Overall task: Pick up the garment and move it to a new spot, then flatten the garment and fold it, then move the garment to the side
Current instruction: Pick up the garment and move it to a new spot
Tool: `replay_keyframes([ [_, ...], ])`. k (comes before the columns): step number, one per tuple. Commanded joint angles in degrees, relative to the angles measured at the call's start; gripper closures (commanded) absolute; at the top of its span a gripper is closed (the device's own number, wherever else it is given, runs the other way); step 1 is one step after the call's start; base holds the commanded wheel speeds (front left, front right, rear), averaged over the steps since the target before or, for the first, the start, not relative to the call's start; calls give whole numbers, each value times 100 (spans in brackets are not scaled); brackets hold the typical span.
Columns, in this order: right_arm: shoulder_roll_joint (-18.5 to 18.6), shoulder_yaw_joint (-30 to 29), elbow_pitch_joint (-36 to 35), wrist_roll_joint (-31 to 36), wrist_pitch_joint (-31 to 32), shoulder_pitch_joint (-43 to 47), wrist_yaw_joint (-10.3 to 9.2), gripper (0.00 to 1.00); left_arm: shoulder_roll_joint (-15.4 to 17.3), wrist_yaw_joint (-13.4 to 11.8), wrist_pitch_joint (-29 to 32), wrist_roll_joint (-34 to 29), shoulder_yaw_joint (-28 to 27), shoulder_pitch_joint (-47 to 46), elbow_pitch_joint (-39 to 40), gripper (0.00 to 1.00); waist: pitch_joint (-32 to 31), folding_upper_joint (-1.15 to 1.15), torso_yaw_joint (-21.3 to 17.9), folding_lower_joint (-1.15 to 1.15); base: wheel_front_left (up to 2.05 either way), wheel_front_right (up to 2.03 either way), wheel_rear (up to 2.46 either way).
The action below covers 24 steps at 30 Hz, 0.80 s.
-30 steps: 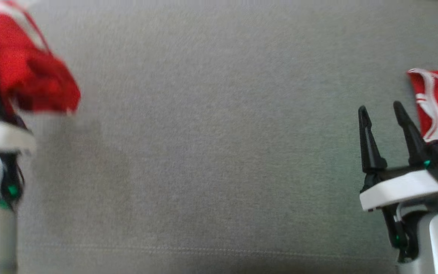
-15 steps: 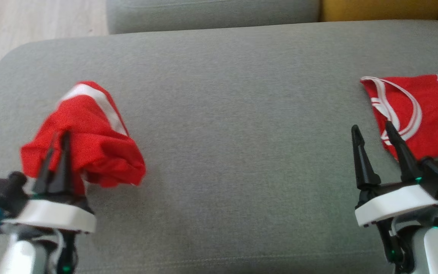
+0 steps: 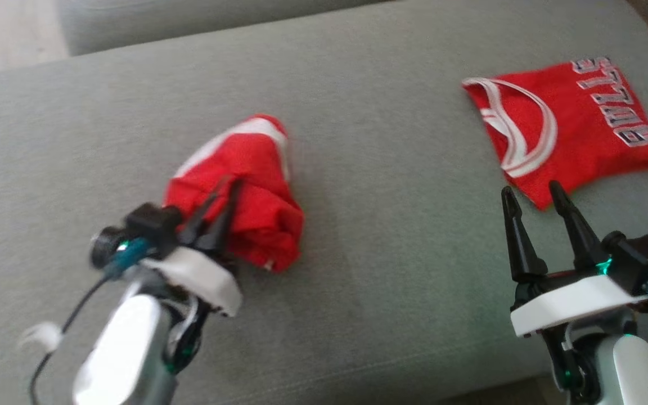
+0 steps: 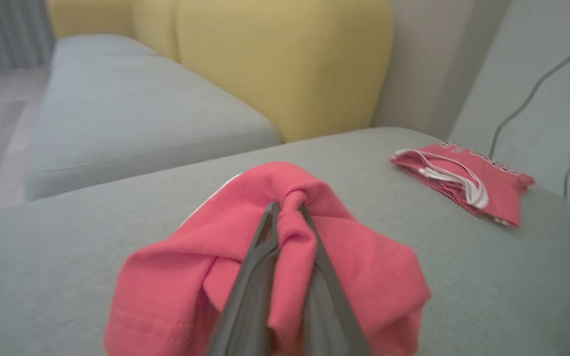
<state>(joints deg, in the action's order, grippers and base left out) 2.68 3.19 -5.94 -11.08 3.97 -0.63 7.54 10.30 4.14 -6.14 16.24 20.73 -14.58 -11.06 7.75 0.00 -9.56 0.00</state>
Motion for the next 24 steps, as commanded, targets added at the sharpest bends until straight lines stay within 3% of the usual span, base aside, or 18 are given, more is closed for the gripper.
replay_keyframes([
  [1,21,151,-151,-66,-74,-243,-5,0,4,68,-18,-87,-51,-383,-45,100,209,0,-316,0,0,0,0],
  [7,20,206,-13,-192,-219,-301,-5,0,-212,236,-80,-213,540,-873,-1092,100,409,0,-625,0,0,0,0],
  [8,20,207,9,-205,-238,-307,-5,0,-245,253,-116,-187,602,-926,-1213,95,429,0,-639,0,0,0,0],
  [9,20,204,28,-214,-259,-311,-5,0,-277,269,-156,-152,658,-976,-1313,62,442,0,-642,0,0,0,0],
  [10,20,204,28,-214,-259,-311,-5,0,-277,269,-156,-152,658,-976,-1313,62,442,0,-642,0,0,0,0],
  [11,20,188,65,-224,-296,-311,-5,0,-324,291,-267,-75,754,-1050,-1430,0,458,0,-626,0,0,0,0],
  [17,20,141,131,-197,-324,-320,-5,0,-373,274,-662,181,718,-1032,-1223,0,362,0,-343,0,0,0,0],
  [24,20,63,87,-89,-236,-307,-5,0,-144,-192,-850,287,95,-722,-531,0,181,0,137,0,0,0,0],
])
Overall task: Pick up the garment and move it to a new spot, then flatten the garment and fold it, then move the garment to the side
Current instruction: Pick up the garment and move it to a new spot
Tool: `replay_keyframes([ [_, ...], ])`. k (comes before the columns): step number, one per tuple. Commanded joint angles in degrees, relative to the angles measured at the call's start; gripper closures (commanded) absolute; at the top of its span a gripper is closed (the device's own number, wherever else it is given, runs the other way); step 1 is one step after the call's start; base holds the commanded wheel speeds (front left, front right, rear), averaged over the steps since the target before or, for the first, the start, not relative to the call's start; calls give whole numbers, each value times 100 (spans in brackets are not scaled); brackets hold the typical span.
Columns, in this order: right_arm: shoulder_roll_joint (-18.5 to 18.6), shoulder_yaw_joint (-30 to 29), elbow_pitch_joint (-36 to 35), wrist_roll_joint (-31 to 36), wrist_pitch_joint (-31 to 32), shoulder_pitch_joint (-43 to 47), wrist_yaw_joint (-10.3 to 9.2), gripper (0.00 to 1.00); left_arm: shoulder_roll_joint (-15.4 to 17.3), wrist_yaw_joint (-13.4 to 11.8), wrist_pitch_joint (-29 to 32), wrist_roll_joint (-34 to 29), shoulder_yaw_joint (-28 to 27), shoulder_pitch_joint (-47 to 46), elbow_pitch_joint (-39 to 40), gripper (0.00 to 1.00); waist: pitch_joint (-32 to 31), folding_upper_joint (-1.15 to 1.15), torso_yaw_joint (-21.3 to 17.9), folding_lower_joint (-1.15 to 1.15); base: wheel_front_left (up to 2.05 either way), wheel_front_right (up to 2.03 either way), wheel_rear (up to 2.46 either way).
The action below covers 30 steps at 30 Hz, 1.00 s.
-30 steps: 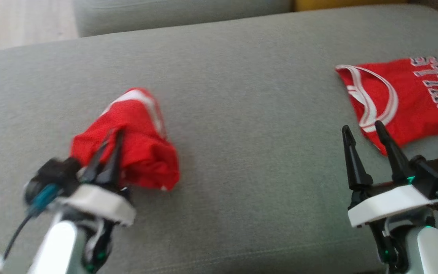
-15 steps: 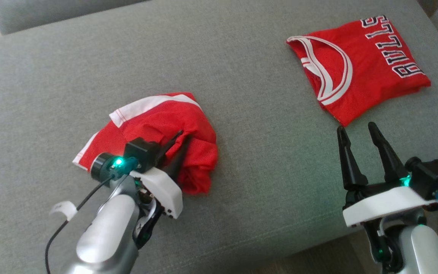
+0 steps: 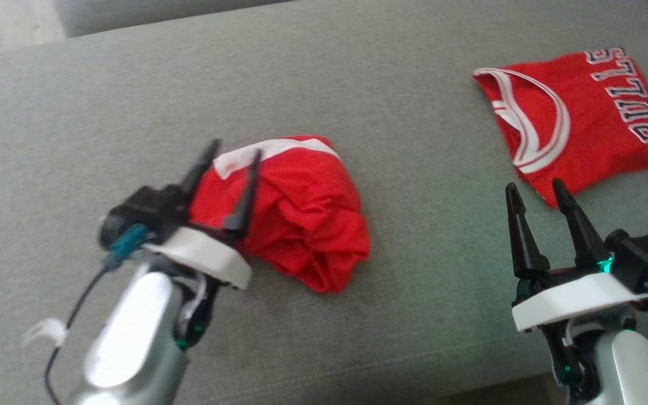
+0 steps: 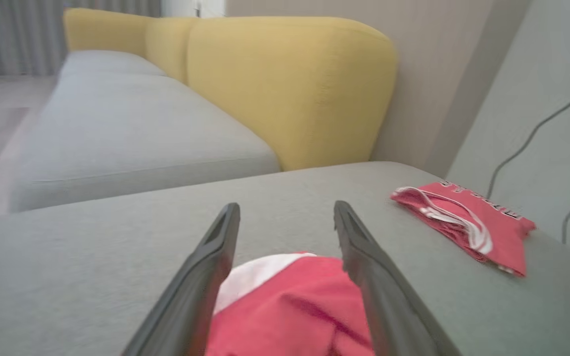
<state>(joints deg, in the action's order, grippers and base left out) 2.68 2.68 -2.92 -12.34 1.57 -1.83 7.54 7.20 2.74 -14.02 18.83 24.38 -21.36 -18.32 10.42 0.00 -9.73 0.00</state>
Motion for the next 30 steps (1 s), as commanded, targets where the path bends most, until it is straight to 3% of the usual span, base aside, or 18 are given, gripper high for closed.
replay_keyframes([
  [1,20,109,-225,47,20,-186,-5,0,225,-126,-69,42,-384,1,255,0,-105,0,221,0,0,0,0],
  [5,20,60,-256,98,72,-186,-5,0,502,-327,-86,88,-817,155,421,0,-172,0,451,0,0,0,0],
  [13,20,-17,-279,194,169,-157,-5,0,902,-411,-95,209,-1381,631,798,0,-307,0,765,0,0,0,0],
  [30,20,-47,-295,371,358,223,-5,0,1129,-734,184,46,-1269,1919,1863,0,-824,0,861,0,0,0,0],
])
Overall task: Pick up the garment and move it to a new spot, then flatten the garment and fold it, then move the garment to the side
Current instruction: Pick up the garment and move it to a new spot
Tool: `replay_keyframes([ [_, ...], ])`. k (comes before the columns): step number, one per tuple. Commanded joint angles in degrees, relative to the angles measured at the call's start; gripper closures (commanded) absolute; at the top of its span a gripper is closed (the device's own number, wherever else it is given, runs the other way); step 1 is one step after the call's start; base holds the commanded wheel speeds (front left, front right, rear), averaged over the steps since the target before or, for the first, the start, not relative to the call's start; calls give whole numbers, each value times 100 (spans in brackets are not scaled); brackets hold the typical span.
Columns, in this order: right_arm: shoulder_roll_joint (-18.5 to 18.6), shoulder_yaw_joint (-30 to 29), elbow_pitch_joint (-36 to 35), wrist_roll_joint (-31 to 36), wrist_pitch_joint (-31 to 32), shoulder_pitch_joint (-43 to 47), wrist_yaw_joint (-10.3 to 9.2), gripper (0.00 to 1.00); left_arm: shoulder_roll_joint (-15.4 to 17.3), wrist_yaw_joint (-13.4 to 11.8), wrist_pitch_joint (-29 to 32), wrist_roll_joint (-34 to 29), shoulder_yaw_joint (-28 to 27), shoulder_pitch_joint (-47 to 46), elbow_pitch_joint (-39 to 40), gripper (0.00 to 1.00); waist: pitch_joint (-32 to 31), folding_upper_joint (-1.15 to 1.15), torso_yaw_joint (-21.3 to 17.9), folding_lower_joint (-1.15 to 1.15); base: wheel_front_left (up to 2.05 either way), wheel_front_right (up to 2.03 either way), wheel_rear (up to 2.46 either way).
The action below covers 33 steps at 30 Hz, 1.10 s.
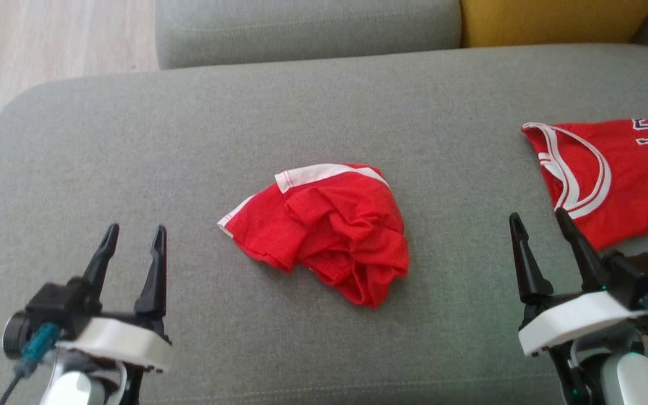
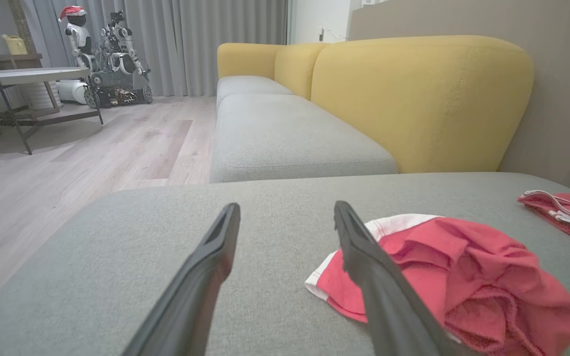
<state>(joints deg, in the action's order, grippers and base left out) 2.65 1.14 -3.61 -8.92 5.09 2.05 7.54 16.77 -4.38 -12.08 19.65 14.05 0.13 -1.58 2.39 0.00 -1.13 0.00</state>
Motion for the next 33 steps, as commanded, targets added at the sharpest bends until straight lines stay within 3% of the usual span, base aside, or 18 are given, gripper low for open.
replay_keyframes([
  [1,22,95,-237,33,19,-137,-5,0,173,-36,13,-30,-228,-180,225,0,-48,0,8,0,0,0,0],
  [33,22,46,-388,-3,193,77,-5,0,260,-207,201,85,-138,133,478,0,-182,0,-14,0,0,0,0],
])
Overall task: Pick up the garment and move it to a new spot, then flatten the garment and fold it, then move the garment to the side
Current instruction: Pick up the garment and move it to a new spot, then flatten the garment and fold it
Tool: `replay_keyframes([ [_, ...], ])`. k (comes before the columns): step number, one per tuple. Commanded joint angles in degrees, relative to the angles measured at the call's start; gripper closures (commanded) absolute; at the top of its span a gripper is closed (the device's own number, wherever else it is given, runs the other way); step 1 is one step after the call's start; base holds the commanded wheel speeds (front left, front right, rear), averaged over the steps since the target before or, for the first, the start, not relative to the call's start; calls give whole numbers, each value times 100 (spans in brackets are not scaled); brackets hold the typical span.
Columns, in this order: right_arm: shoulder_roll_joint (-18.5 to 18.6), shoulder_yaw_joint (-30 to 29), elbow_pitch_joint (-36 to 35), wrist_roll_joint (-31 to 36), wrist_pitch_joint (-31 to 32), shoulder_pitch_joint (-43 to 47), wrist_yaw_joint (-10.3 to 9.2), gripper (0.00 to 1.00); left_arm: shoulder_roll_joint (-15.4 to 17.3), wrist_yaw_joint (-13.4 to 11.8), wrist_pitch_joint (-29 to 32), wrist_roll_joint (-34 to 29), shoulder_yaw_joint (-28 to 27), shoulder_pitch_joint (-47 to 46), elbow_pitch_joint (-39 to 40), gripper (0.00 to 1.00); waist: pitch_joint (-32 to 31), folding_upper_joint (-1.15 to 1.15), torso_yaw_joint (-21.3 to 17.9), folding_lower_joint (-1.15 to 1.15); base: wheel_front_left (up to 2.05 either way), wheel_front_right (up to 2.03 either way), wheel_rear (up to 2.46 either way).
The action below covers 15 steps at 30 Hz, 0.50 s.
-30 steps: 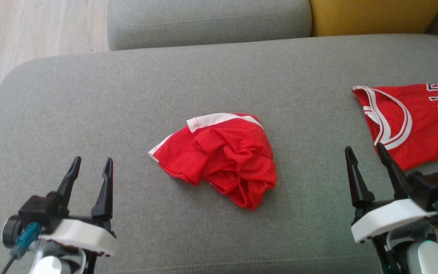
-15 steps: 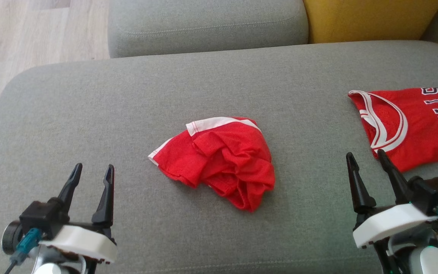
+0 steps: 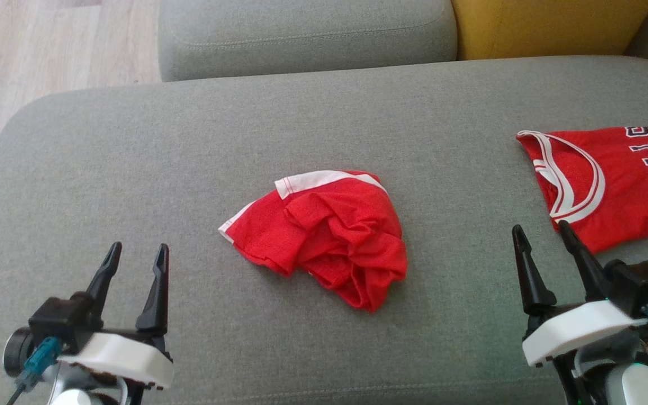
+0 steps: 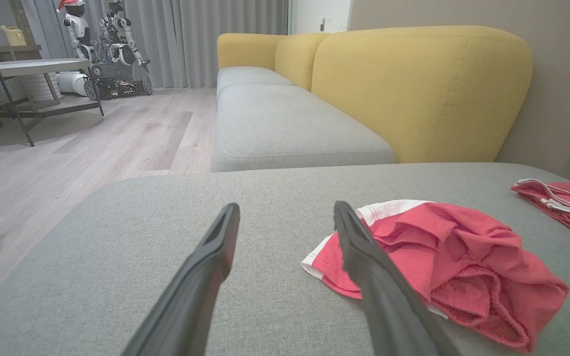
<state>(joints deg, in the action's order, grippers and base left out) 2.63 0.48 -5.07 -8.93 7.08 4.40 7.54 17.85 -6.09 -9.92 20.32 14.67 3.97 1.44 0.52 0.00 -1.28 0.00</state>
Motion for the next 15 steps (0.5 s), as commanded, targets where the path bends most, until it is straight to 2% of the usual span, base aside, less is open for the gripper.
replay_keyframes([
  [1,25,112,-242,-3,-7,-160,-5,0,155,-38,-18,19,-198,-255,173,0,7,0,1,0,0,0,0],
  [15,25,106,-282,-9,-27,-253,-5,0,185,-35,22,-33,-96,-517,148,0,212,0,-15,0,0,0,0],
])
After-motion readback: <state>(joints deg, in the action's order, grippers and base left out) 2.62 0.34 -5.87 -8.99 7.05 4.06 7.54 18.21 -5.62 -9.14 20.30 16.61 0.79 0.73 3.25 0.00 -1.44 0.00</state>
